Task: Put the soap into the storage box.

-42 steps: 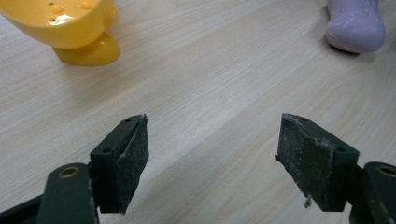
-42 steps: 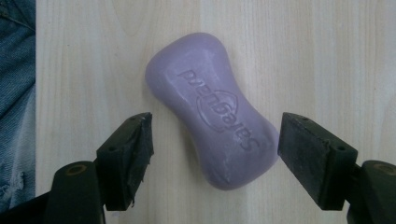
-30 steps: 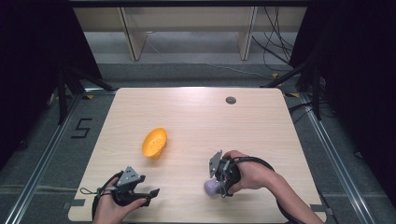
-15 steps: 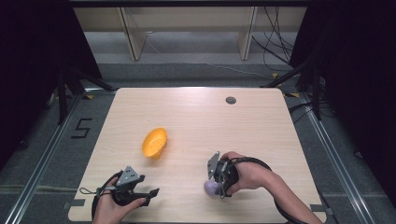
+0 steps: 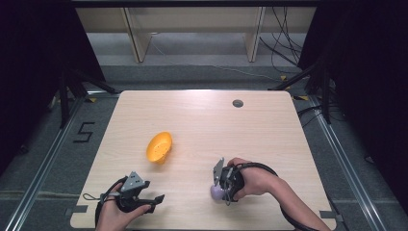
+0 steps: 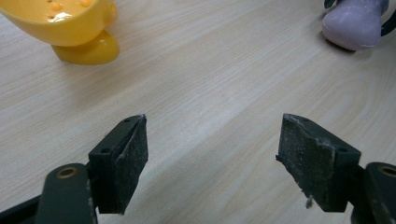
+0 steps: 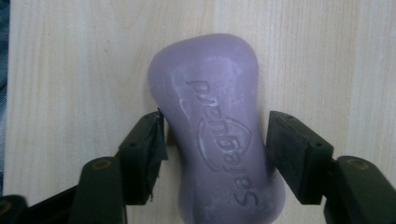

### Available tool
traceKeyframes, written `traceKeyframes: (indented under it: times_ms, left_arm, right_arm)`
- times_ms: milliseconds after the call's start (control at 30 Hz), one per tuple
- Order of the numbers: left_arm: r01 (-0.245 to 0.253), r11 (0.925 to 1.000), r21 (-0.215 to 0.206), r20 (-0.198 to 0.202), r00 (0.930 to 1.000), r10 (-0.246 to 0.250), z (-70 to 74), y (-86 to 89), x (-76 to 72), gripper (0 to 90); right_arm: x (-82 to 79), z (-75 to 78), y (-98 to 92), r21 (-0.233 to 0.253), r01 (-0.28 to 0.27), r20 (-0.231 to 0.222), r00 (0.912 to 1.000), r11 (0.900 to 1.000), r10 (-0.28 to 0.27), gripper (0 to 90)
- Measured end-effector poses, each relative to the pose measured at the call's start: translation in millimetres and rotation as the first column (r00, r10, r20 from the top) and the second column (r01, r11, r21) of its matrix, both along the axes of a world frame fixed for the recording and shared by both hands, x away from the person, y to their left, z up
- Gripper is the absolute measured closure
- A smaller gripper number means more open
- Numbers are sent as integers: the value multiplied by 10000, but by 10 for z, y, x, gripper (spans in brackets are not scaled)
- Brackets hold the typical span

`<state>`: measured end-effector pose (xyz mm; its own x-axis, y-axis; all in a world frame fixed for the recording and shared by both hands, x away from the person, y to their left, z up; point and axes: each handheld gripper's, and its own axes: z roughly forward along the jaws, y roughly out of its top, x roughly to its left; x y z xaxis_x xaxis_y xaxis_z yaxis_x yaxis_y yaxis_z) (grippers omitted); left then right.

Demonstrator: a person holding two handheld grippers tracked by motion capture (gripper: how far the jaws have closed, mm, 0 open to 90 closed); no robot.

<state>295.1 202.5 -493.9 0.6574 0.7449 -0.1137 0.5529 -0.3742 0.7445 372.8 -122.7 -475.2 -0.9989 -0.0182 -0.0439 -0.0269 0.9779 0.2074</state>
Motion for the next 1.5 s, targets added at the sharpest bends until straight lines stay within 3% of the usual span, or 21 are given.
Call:
traceKeyframes:
  times_ms: [100, 167, 233, 367, 433, 467, 567, 667, 900, 1133, 1167, 1267, 1333, 1400, 1433, 1467, 1500]
  left_arm:
    - [-61, 10000, 60, 21, 10000, 61, -4, -1, 3, 239]
    - [17, 10000, 23, -25, 10000, -17, -3, -4, 2, 239]
    - [-37, 10000, -45, -16, 10000, 37, -8, -12, 2, 238]
    - [-49, 10000, -56, -20, 10000, 49, -10, -13, 3, 239]
    - [-45, 10000, -51, -19, 10000, 45, -10, -12, 3, 239]
    - [-42, 10000, -53, -19, 10000, 42, -10, -12, 3, 238]
    - [-33, 10000, -33, -19, 10000, 33, -11, -14, 5, 239]
    - [-3, 10000, 42, -84, 10000, 3, -9, -10, 2, 239]
    - [-20, 10000, -30, -51, 10000, 20, -12, -14, 3, 239]
    - [4, 10000, 45, -57, 10000, -3, -11, -5, 5, 239]
    - [13, 10000, 63, -69, 10000, -12, -10, -5, 5, 239]
    - [10, 10000, 51, -61, 10000, -10, -10, -4, 4, 239]
    - [-5, 10000, 36, -63, 10000, 5, -10, 0, 5, 239]
    - [-134, 9999, -90, -183, 9997, 132, -18, -8, 0, 241]
    - [-136, 9999, -103, -197, 9997, 134, -20, -9, 0, 242]
    - [-81, 10000, -41, -157, 9998, 80, -17, -7, 1, 242]
    - [4, 10000, 33, -100, 10000, -4, -15, -2, 6, 242]
  right_arm:
    - [-12, 3, -4, -8, 243, -33, 9997, 9997, -243, 431]
    - [9, -7, -4, 121, 28, -16, 10000, 9999, -28, 459]
    - [-6, -3, -13, 42, 432, -47, 9991, 9991, -432, 490]
    - [26, -12, -18, 197, 348, -185, 9992, 9992, -344, 495]
    - [26, -17, -25, 228, 476, -118, 9988, 9986, -474, 495]
    - [-6, -4, -20, 68, 881, -181, 9960, 9961, -880, 496]
    - [-7, -2, -19, 66, 931, -199, 9955, 9956, -930, 496]
    - [26, -15, -12, 229, 529, -148, 9985, 9983, -526, 496]
    - [9, -9, -7, 32, 905, -257, 9956, 9959, -904, 480]
    - [20, -36, -14, -68, 820, -164, 9965, 9966, -821, 480]
    - [30, -39, -7, -15, 591, -106, 9982, 9983, -591, 483]
    - [-19, -22, 6, -126, 1137, -119, 9934, 9934, -1139, 493]
    - [-6, -25, 5, -65, 868, -110, 9962, 9962, -868, 494]
    - [-34, -21, 0, -1, 1027, -16, 9947, 9947, -1027, 497]
    - [-21, -27, -1, 146, 683, 155, 9975, 9976, -685, 497]
    - [-62, -24, -9, 221, 918, 433, 9947, 9955, -927, 498]
    - [-62, -24, -9, 221, 918, 433, 9947, 9955, -927, 498]
